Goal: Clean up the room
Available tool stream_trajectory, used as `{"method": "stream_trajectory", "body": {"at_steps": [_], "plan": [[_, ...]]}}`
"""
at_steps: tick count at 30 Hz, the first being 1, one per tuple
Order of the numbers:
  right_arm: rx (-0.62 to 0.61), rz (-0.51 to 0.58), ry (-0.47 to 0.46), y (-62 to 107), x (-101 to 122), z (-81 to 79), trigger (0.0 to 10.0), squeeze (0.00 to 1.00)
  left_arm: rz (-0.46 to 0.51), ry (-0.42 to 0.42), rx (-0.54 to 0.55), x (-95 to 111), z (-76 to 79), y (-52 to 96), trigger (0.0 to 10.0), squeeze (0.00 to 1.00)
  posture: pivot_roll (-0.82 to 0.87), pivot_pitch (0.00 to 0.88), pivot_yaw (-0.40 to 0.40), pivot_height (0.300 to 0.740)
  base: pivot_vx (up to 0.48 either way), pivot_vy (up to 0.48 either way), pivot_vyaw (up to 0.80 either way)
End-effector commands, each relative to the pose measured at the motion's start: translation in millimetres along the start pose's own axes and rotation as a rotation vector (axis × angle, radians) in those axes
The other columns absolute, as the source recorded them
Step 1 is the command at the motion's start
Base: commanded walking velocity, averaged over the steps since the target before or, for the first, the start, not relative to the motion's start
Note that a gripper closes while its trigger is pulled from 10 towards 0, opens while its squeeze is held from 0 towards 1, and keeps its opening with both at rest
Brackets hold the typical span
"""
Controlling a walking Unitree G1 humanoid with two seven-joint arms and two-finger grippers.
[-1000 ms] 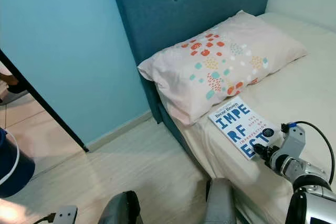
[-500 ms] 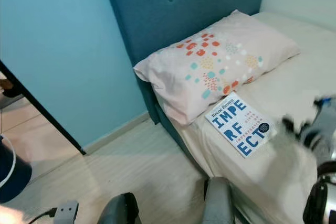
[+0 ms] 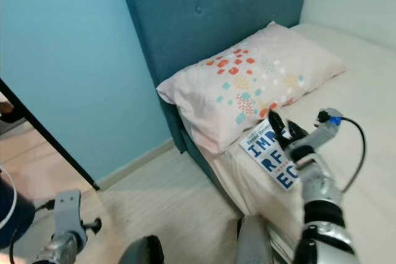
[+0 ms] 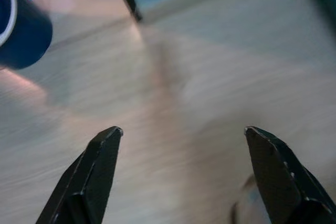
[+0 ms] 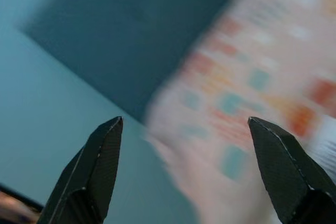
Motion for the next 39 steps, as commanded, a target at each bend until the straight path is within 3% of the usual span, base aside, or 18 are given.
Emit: {"method": "stream_trajectory", "body": {"at_steps": [1,3,7,8,10,12,14,20,27,33,39], "plan": [[0.072,0.032,-0.012,-6.6,2,-15.0,10.0,0.0,-0.021,0.042,-0.008,-8,2.9,1.2,10.0,0.0,-0.19,0.0,0.075,0.606,0.0,0.0,0.0],[0.134,-0.031,0.013,-9.2,-16,-31.7,10.0,0.0,-0.022,0.056,-0.038,-10,14.3,1.2,10.0,0.0,-0.21,0.0,0.065,0.616,0.0,0.0,0.0],[0.157,-0.059,0.03,-9.3,-23,-37.6,10.0,0.0,-0.024,0.06,-0.048,-11,18.2,1.5,10.0,0.0,-0.21,0.0,0.065,0.621,0.0,0.0,0.0],[0.193,-0.127,0.071,-7.7,-38,-44.5,10.0,0.0,-0.035,0.062,-0.054,-16,22.2,2.5,10.0,0.0,-0.22,0.0,0.051,0.626,0.0,0.0,0.0],[0.239,-0.355,0.244,8.3,-85,-50.0,10.0,0.0,-0.078,0.062,-0.048,-32,23.9,6.0,10.0,0.0,-0.23,0.0,0.031,0.636,0.0,0.0,0.0],[0.253,-0.418,0.289,15.2,-98,-50.7,10.0,0.0,-0.091,0.062,-0.045,-37,23.8,7.1,10.0,0.0,-0.23,0.0,0.024,0.641,0.0,0.0,0.0],[0.258,-0.533,0.32,31.3,-125,-49.9,10.0,0.0,-0.123,0.051,-0.029,-49,19.8,10.4,10.0,0.0,-0.22,0.0,-0.003,0.651,0.0,0.0,0.0],[0.258,-0.688,0.338,56.5,-160,-50.1,10.0,0.0,-0.172,0.017,-0.005,-70,9.1,17.4,10.0,0.0,-0.19,0.0,-0.038,0.671,0.0,0.0,0.0],[0.267,-0.788,0.35,75.3,-178,-47.6,10.0,0.0,-0.196,-0.002,0.011,-82,3.5,22.5,10.0,0.0,-0.16,0.0,-0.071,0.701,0.0,0.0,0.0],[0.226,-0.814,0.359,81.1,-183,-41.7,10.0,0.0,-0.224,-0.047,0.018,-91,-0.3,26.0,10.0,0.0,-0.16,0.0,-0.064,0.716,0.0,0.0,0.0],[0.025,-0.918,0.372,113.3,-193,-12.2,10.0,0.0,-0.287,-0.121,0.025,-108,-10.7,33.7,10.0,0.0,-0.16,0.0,-0.044,0.74,0.0,0.0,0.0]]}}
Point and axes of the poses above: a point about 5 cm out from each wrist's last joint towards the gripper, its own y axis pointing back from the gripper into the wrist, its own x axis along the axis of the wrist's last joint, z = x × y, the point moved 3 cm from there along -y, pointing out of the wrist towards the gripper, and after that the axes turned 15 degrees about y, right-handed, at the moved point
